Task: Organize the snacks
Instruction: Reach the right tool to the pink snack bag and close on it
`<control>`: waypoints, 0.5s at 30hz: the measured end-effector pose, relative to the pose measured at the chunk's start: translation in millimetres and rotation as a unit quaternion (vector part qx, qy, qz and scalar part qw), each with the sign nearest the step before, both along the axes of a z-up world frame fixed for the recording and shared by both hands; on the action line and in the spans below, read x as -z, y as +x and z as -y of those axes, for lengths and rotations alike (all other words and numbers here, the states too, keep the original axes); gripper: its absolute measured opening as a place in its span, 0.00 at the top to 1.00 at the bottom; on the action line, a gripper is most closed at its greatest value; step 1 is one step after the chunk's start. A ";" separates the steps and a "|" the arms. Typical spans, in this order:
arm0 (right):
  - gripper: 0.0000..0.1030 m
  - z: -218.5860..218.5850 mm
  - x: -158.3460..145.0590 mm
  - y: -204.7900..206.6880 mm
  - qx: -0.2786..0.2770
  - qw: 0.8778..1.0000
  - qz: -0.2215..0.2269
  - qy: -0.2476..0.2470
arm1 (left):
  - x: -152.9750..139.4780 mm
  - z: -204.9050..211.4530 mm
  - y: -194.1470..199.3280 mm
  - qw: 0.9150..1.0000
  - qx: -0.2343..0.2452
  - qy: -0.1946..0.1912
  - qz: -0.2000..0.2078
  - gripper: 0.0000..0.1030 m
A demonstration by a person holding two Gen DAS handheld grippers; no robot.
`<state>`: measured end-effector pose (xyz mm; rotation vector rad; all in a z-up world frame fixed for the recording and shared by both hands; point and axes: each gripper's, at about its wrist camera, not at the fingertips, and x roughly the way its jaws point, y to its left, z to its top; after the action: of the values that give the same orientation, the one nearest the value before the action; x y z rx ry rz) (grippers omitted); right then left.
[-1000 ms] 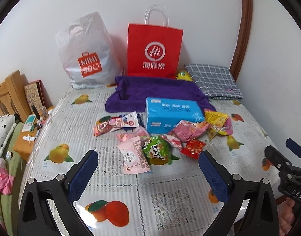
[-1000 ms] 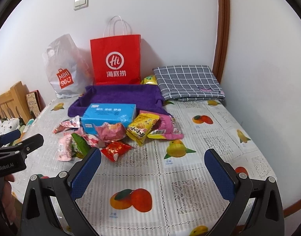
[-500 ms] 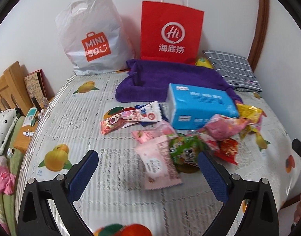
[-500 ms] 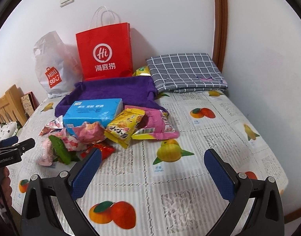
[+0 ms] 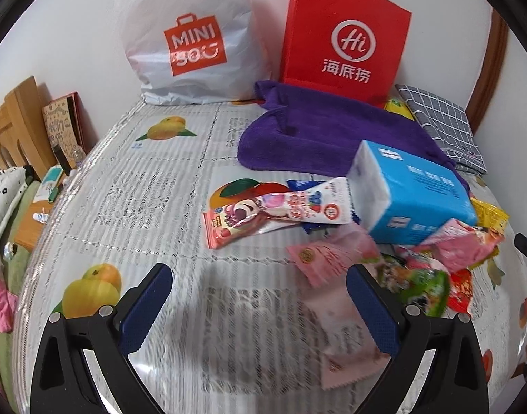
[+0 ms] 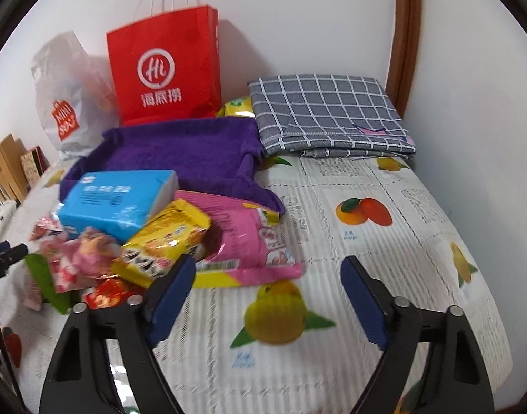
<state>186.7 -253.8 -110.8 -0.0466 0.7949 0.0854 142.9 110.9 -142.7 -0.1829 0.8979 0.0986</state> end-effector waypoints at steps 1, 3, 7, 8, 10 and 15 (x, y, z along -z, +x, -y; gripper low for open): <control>0.18 0.9 2.5 5.9 -0.002 1.000 -0.003 0.003 | 2.5 -2.5 2.5 1.000 0.000 -0.004 0.000 0.02; 0.18 4.0 7.6 16.5 -0.007 1.000 -0.010 0.015 | 8.9 -6.1 6.9 1.000 0.001 -0.015 0.000 0.02; 0.18 2.3 15.5 32.9 -0.024 0.999 -0.019 0.026 | 21.3 -11.6 12.1 0.999 0.003 -0.037 -0.002 0.02; 0.18 1.0 17.9 37.3 -0.026 0.999 -0.021 0.025 | 24.3 -11.8 12.4 0.999 0.004 -0.040 -0.002 0.02; 0.18 -2.5 23.0 45.9 -0.029 0.999 -0.025 0.021 | 24.7 -12.9 11.1 0.999 0.005 -0.037 -0.002 0.02; 0.27 -15.1 36.8 61.9 -0.044 0.998 -0.041 0.018 | 23.1 -18.0 12.4 0.999 0.006 -0.031 -0.006 0.01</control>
<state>248.6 -238.7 -147.6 -0.0439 0.8727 0.1851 155.3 128.8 -165.8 -0.2344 0.9141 0.0609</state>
